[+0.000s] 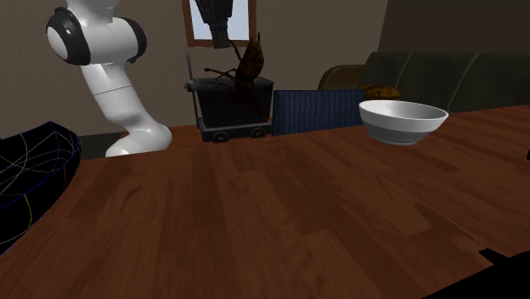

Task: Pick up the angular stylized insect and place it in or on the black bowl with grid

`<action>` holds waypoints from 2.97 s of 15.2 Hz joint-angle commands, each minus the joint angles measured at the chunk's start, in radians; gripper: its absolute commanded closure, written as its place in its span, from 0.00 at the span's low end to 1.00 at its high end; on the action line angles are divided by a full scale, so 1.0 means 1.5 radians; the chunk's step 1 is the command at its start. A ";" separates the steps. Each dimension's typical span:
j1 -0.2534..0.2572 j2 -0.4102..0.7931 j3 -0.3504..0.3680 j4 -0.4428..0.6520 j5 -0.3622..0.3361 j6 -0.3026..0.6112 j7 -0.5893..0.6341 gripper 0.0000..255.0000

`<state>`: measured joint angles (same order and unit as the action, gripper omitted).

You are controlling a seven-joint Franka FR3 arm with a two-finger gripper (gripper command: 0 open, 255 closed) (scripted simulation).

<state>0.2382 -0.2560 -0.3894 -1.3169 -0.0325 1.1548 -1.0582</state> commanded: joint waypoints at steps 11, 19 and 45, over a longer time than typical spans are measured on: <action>-0.049 -0.061 -0.122 -0.007 -0.055 -0.042 -0.190 1.00; -0.065 -0.026 -0.264 0.068 -0.066 -0.075 -0.359 1.00; -0.155 0.047 -0.475 0.010 -0.025 0.036 -0.637 1.00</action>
<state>0.0067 -0.1566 -1.1293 -1.2734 -0.0422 1.1916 -2.0333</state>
